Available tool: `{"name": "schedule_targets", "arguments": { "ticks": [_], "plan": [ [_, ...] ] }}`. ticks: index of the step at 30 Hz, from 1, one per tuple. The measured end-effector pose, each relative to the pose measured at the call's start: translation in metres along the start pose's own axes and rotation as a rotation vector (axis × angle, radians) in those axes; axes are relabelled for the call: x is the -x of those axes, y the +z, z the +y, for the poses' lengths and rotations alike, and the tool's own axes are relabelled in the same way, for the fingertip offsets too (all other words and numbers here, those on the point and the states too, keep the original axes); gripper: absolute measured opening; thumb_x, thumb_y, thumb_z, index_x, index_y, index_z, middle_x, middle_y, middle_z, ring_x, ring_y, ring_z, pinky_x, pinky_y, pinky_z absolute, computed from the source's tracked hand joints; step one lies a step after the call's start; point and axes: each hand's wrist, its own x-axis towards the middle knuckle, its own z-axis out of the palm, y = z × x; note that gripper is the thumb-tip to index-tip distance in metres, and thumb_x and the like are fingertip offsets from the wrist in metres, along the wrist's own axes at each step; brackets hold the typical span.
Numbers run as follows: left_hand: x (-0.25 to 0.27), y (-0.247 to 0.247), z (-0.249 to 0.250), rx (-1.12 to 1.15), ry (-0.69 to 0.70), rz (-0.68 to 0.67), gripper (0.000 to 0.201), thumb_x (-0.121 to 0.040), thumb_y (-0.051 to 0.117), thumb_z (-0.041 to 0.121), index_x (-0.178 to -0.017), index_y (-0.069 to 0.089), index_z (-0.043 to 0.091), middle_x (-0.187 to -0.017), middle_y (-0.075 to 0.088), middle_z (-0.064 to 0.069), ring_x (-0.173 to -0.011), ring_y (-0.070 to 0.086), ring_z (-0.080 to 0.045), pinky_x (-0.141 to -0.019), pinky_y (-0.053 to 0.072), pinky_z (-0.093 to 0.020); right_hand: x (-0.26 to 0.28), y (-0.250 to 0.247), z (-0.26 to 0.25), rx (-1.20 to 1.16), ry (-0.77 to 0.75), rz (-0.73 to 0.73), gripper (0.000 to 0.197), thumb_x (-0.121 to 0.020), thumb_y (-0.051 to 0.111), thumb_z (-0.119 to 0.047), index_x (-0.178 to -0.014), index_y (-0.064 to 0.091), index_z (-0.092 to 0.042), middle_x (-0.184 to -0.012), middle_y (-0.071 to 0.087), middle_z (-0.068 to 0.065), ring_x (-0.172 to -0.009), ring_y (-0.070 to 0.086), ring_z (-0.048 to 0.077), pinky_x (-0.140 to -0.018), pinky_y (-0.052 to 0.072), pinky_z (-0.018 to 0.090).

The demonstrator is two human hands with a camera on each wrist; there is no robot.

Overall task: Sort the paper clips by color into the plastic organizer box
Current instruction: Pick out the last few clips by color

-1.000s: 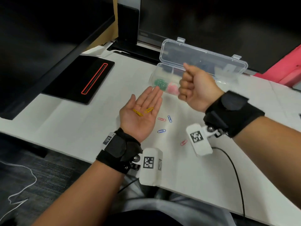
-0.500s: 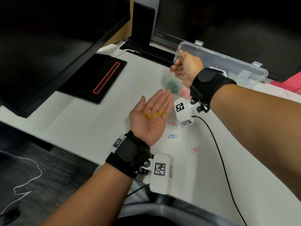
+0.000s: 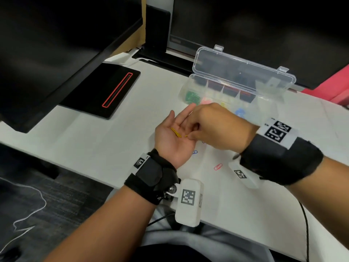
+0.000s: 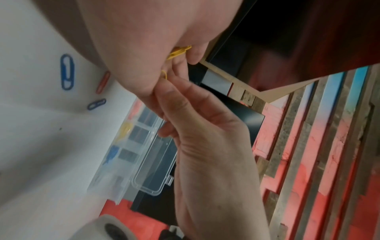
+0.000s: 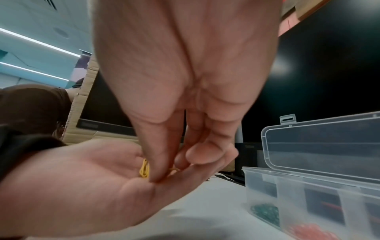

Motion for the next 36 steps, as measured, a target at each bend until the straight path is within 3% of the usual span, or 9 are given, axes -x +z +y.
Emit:
{"name": "schedule_targets", "arguments": {
  "ticks": [4, 7, 11, 16, 19, 22, 26, 30, 36],
  "plan": [
    [0.002, 0.004, -0.011, 0.019, -0.041, -0.028, 0.051, -0.102, 0.032, 0.034, -0.113, 0.066, -0.001, -0.108, 0.069, -0.017, -0.096, 0.067, -0.026, -0.100, 0.042, -0.034, 0.014, 0.003, 0.001, -0.188, 0.113, 0.181, 0.013, -0.083, 0.061, -0.014, -0.090, 0.071, -0.018, -0.080, 0.065, -0.011, -0.077, 0.060, 0.008, -0.071, 0.048, 0.020],
    [0.004, 0.007, -0.019, 0.033, -0.080, -0.051, 0.054, -0.102, 0.031, 0.035, -0.094, 0.073, 0.002, -0.102, 0.071, -0.014, -0.096, 0.069, -0.023, -0.105, 0.037, -0.034, 0.020, 0.007, -0.005, -0.260, 0.143, 0.255, 0.018, -0.085, 0.062, -0.016, -0.096, 0.074, -0.022, -0.087, 0.072, -0.006, -0.082, 0.063, 0.009, -0.078, 0.051, 0.024],
    [0.004, 0.009, -0.026, -0.016, -0.119, -0.034, 0.050, -0.101, 0.029, 0.038, -0.132, 0.054, 0.008, -0.133, 0.059, -0.015, -0.123, 0.054, -0.027, -0.105, 0.038, -0.041, 0.026, 0.012, -0.011, -0.269, 0.099, 0.112, 0.022, -0.087, 0.056, -0.019, -0.095, 0.076, -0.025, -0.086, 0.073, -0.003, -0.084, 0.064, 0.014, -0.078, 0.053, 0.032],
    [0.001, 0.004, -0.038, -0.042, -0.106, 0.049, 0.050, -0.102, 0.031, 0.032, -0.135, 0.054, 0.003, -0.131, 0.061, -0.017, -0.127, 0.052, -0.030, -0.113, 0.031, -0.048, 0.023, 0.024, -0.006, -0.114, 0.135, 0.088, 0.025, -0.083, 0.053, -0.012, -0.092, 0.074, -0.020, -0.089, 0.071, 0.007, -0.079, 0.063, 0.021, -0.064, 0.054, 0.034],
    [0.002, 0.007, -0.038, -0.098, -0.099, 0.061, 0.050, -0.103, 0.027, 0.035, -0.127, 0.059, 0.005, -0.122, 0.066, -0.017, -0.122, 0.056, -0.031, -0.111, 0.033, -0.050, 0.028, 0.026, -0.007, -0.107, 0.151, 0.096, 0.025, -0.085, 0.053, -0.013, -0.096, 0.074, -0.021, -0.092, 0.069, 0.005, -0.079, 0.063, 0.019, -0.045, 0.041, 0.021],
    [0.001, 0.013, -0.032, -0.142, -0.055, 0.057, 0.050, -0.103, 0.027, 0.036, -0.123, 0.059, 0.003, -0.114, 0.069, -0.018, -0.108, 0.066, -0.028, -0.105, 0.042, -0.042, 0.037, 0.012, 0.002, -0.459, 0.177, 0.185, 0.021, -0.081, 0.067, -0.010, -0.091, 0.078, -0.025, -0.079, 0.071, -0.013, -0.080, 0.067, 0.007, -0.067, 0.052, 0.018],
    [-0.001, 0.016, -0.014, -0.236, 0.000, 0.057, 0.046, -0.102, 0.034, 0.031, -0.125, 0.059, 0.001, -0.117, 0.068, -0.018, -0.105, 0.068, -0.027, -0.096, 0.048, -0.036, 0.027, -0.012, 0.046, -0.789, 0.393, 0.327, 0.013, -0.078, 0.072, -0.004, -0.081, 0.076, -0.016, -0.075, 0.074, 0.006, -0.065, 0.067, 0.012, -0.069, 0.055, 0.022],
    [-0.004, 0.022, 0.008, -0.345, 0.063, 0.051, 0.034, -0.098, 0.043, 0.023, -0.116, 0.066, 0.006, -0.104, 0.073, -0.009, -0.100, 0.070, -0.026, -0.095, 0.050, -0.035, 0.004, -0.024, 0.105, -0.614, 0.600, 0.487, 0.007, -0.078, 0.069, -0.008, -0.077, 0.073, -0.014, -0.067, 0.068, 0.007, -0.061, 0.061, 0.017, -0.073, 0.055, 0.029],
    [-0.004, 0.035, 0.033, -0.621, 0.123, 0.055, 0.023, -0.092, 0.053, 0.020, -0.106, 0.070, 0.010, -0.074, 0.061, -0.002, -0.066, 0.061, -0.019, -0.066, 0.048, -0.028, -0.036, -0.015, 0.138, -0.296, 0.666, 0.379, 0.007, -0.082, 0.068, -0.015, -0.086, 0.074, -0.012, -0.080, 0.066, 0.003, -0.080, 0.061, 0.020, -0.072, 0.044, 0.023]
  ]
}}
